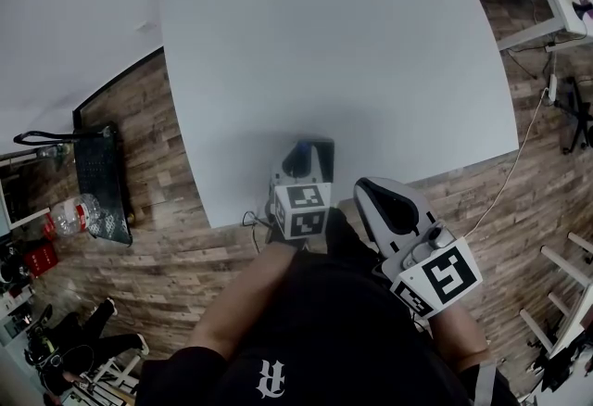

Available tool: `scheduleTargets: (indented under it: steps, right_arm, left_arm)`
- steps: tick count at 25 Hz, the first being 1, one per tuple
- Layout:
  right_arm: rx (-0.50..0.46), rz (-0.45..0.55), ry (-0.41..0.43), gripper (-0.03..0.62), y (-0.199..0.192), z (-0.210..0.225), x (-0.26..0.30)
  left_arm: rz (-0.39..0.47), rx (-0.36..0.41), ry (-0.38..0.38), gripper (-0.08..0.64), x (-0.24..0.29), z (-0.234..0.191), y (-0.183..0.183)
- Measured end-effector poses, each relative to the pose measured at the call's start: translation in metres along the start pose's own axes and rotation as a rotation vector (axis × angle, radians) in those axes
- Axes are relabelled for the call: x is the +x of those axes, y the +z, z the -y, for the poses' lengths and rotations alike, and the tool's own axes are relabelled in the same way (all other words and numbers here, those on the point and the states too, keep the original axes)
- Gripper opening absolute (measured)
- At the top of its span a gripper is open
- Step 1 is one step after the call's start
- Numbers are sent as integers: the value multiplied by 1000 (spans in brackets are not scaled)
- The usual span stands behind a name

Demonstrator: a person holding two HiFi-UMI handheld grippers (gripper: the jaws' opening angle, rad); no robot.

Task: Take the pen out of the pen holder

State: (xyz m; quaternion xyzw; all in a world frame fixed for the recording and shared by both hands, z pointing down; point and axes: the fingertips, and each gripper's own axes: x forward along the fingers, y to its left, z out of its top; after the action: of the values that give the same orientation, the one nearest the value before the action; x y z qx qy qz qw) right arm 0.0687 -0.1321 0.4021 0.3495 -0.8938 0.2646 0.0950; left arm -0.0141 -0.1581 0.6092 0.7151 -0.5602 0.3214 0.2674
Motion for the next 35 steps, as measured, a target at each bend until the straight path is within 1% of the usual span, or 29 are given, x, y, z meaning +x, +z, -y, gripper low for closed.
scheduleTargets:
  steps: [3,8,12,15,18,23,35]
  right_arm:
    - [0,-4,0,14,-1,-2,1]
    - [-13,-3,2,12,-3,-7,3]
    - [-19,-6,2,12,-4,-9,4]
    - [-31,-5,-2,12,-3,-13,6]
    - [-46,1,1,12,1,-17,9]
    - [-72,20,2,12,8,-24,9]
    - [-141,56,-15,12,17,-49,10]
  left_arm:
    - [13,-10,-11,72,0,-1,1]
    - [68,29,-26,66,-6,2,6]
    - [112,21,-38,66,-13,1,15]
    - [157,22,-65,66,-23,1,26]
    - [192,41,-93,66,-33,3,36]
    - [253,35,-153,66,-62,7,59]
    - [402,102,-234,66,-150,5,100]
